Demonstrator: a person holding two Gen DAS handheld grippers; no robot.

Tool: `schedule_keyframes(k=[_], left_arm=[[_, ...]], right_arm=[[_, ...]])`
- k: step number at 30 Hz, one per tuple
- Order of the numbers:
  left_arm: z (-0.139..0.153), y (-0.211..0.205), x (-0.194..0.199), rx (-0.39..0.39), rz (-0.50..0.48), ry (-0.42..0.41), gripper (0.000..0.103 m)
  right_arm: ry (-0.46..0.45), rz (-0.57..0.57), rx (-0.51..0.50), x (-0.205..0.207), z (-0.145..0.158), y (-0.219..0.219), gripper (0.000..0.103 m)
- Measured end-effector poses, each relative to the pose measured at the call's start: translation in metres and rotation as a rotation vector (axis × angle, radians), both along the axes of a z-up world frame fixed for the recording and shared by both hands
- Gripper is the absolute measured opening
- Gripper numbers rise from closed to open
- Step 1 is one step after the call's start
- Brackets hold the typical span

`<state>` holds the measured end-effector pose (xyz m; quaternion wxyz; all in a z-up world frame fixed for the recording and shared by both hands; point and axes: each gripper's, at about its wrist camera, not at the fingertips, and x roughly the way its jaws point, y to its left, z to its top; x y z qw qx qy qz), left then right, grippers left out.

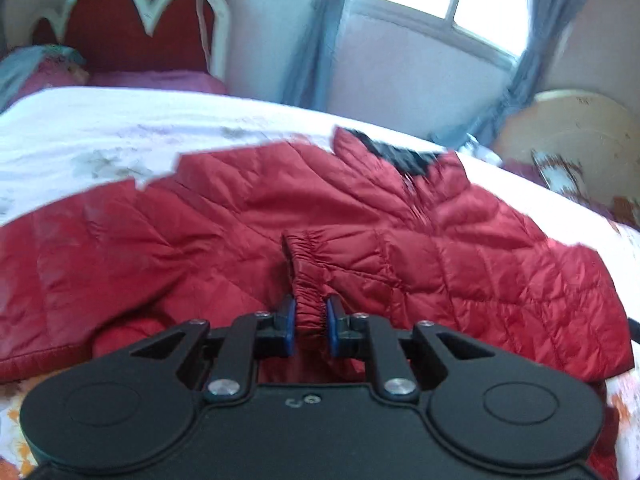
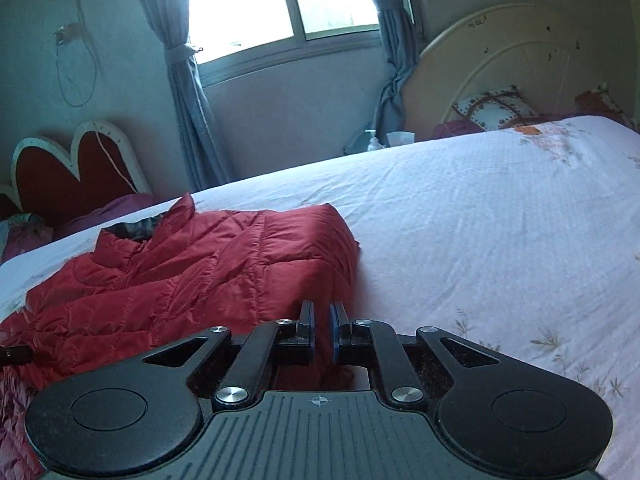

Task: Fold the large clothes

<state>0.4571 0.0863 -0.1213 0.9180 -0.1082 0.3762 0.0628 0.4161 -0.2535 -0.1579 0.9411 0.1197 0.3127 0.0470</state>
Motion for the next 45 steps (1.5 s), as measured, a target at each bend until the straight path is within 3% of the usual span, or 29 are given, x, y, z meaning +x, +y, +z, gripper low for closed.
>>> schedule_keyframes(k=[3, 6, 8, 12, 15, 17, 18, 21, 23, 25, 26, 27, 29, 31, 33, 36, 38, 39, 40, 41, 42, 45], left_arm=[[0.004, 0.018, -0.007, 0.007, 0.084, -0.033, 0.015], [-0.006, 0.019, 0.002, 0.027, 0.031, 0.035, 0.015], [-0.012, 0.017, 0.004, 0.045, 0.021, 0.054, 0.015], [-0.013, 0.024, 0.002, 0.029, 0.04, 0.052, 0.016], [0.012, 0.024, -0.02, 0.079, 0.025, -0.016, 0.033], [0.033, 0.018, -0.036, 0.165, 0.042, -0.088, 0.075], [0.039, 0.013, -0.038, 0.168, 0.03, -0.119, 0.077], [0.036, -0.015, -0.017, 0.159, -0.108, -0.109, 0.071], [0.016, -0.03, 0.006, 0.146, -0.166, -0.051, 0.064], [-0.017, -0.037, 0.031, 0.142, -0.195, 0.078, 0.063], [-0.023, -0.039, 0.036, 0.162, -0.189, 0.107, 0.063], [-0.016, -0.04, 0.03, 0.171, -0.179, 0.068, 0.062], [0.002, -0.037, 0.011, 0.166, -0.172, -0.028, 0.084], [0.01, -0.033, -0.01, 0.13, -0.139, -0.08, 0.083], [0.001, -0.036, -0.016, 0.094, -0.134, -0.054, 0.082], [-0.028, -0.044, 0.002, 0.155, -0.158, 0.066, 0.081], [-0.023, -0.047, 0.004, 0.178, -0.157, 0.065, 0.08], [-0.018, -0.046, 0.001, 0.185, -0.143, 0.059, 0.081], [-0.013, -0.044, -0.005, 0.19, -0.12, 0.042, 0.086], [-0.007, -0.04, -0.013, 0.191, -0.091, 0.024, 0.094], [-0.002, -0.033, -0.023, 0.189, -0.054, 0.013, 0.096], [0.005, 0.004, -0.055, 0.175, 0.081, 0.029, 0.096]], right_arm=[[-0.009, 0.044, -0.005, -0.001, 0.003, 0.008, 0.009], [0.031, 0.093, -0.02, 0.01, -0.009, 0.017, 0.009], [0.154, 0.107, -0.103, 0.027, -0.035, 0.028, 0.009], [0.137, 0.106, -0.086, 0.028, -0.027, 0.023, 0.009], [0.051, 0.089, -0.054, 0.02, -0.005, 0.011, 0.009], [0.011, 0.078, -0.061, 0.025, 0.007, 0.006, 0.009], [0.004, 0.08, -0.066, 0.033, 0.01, 0.006, 0.009], [0.01, 0.105, -0.099, 0.066, 0.002, 0.014, 0.009], [0.085, 0.106, -0.133, 0.092, -0.018, 0.02, 0.009], [0.178, 0.097, -0.116, 0.109, -0.04, 0.017, 0.009], [0.176, 0.09, -0.109, 0.106, -0.039, 0.014, 0.009], [0.169, 0.081, -0.107, 0.099, -0.031, 0.011, 0.009], [0.106, 0.082, -0.069, 0.069, -0.008, 0.003, 0.009], [0.085, 0.099, -0.062, 0.038, 0.005, 0.002, 0.01], [0.106, 0.13, -0.033, 0.02, 0.002, 0.003, 0.01], [0.216, 0.169, -0.067, 0.022, -0.029, 0.017, 0.01], [0.217, 0.171, -0.087, 0.024, -0.03, 0.022, 0.01], [0.22, 0.18, -0.113, 0.024, -0.025, 0.026, 0.015], [0.199, 0.194, -0.13, 0.022, -0.019, 0.029, 0.048], [0.155, 0.199, -0.137, 0.017, -0.013, 0.03, 0.068], [0.107, 0.215, -0.132, 0.011, -0.007, 0.031, 0.078], [0.078, 0.225, -0.108, 0.002, 0.002, 0.033, 0.077]])
